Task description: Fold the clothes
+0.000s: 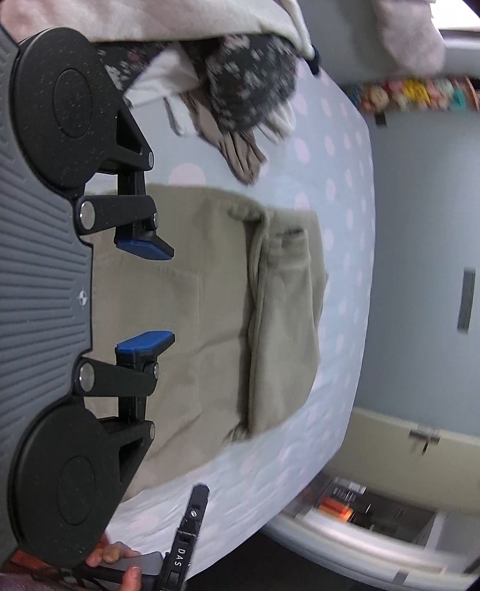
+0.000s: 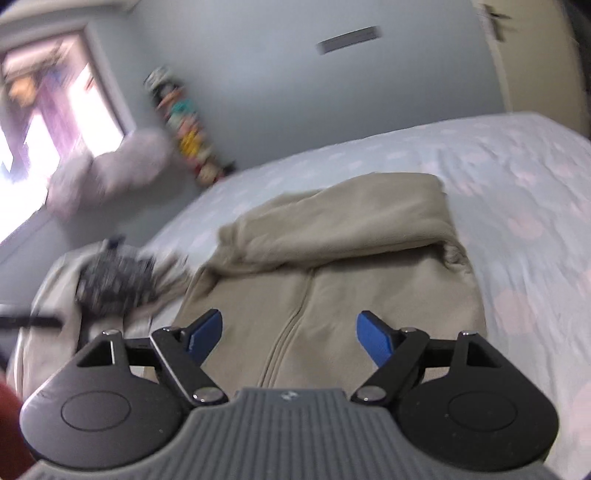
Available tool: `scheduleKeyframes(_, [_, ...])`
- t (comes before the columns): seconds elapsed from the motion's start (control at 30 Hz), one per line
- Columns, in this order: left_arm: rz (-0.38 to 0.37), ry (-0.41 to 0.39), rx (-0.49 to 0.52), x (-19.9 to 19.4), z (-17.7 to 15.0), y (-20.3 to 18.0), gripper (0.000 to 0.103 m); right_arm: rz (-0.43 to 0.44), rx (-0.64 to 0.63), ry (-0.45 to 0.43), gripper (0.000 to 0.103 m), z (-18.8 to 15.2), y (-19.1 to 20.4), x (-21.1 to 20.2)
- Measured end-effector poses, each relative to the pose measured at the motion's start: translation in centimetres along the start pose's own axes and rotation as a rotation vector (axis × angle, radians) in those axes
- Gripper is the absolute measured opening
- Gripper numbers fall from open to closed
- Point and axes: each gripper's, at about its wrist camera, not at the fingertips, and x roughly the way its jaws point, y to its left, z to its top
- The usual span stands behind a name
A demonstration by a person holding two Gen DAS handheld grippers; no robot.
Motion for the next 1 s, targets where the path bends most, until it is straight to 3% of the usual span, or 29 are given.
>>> scheduleKeyframes(0.13, [-0.042, 0.003, 0.101, 0.7, -0.7, -0.8, 0.040, -0.021, -0.180, 0.086, 0.082, 1.0, 3.5, -0.4])
scheduleKeyframes(0.4, [-0.093, 0.088, 0.365, 4.2, -2.5, 0.3, 0.046, -0.092, -0.377, 0.230, 0.082, -0.4, 6.5, 2.5])
scheduleKeyframes(0.57, [-0.161, 0.176, 0.508, 8.2, -4.6, 1.2, 0.046, -0.116, -0.338, 0.268, 0.082, -2.2, 6.1, 3.7])
scheduleKeyframes(0.7, [-0.223, 0.267, 0.726, 10.7, -7.3, 0.3, 0.047, -0.150, -0.315, 0.292, 0.082, -4.2, 5.3, 3.9])
scheduleKeyframes(0.87, [-0.246, 0.382, 0.972, 13.4, -10.5, -0.1, 0.051, -0.228, -0.244, 0.221, 0.082, -5.9, 4.0, 3.0])
scheduleKeyframes(1.0, [-0.297, 0.391, 1.110, 14.3, -12.7, 0.0, 0.059, -0.254, -0.211, 0.164, 0.082, -5.9, 3.9, 2.2])
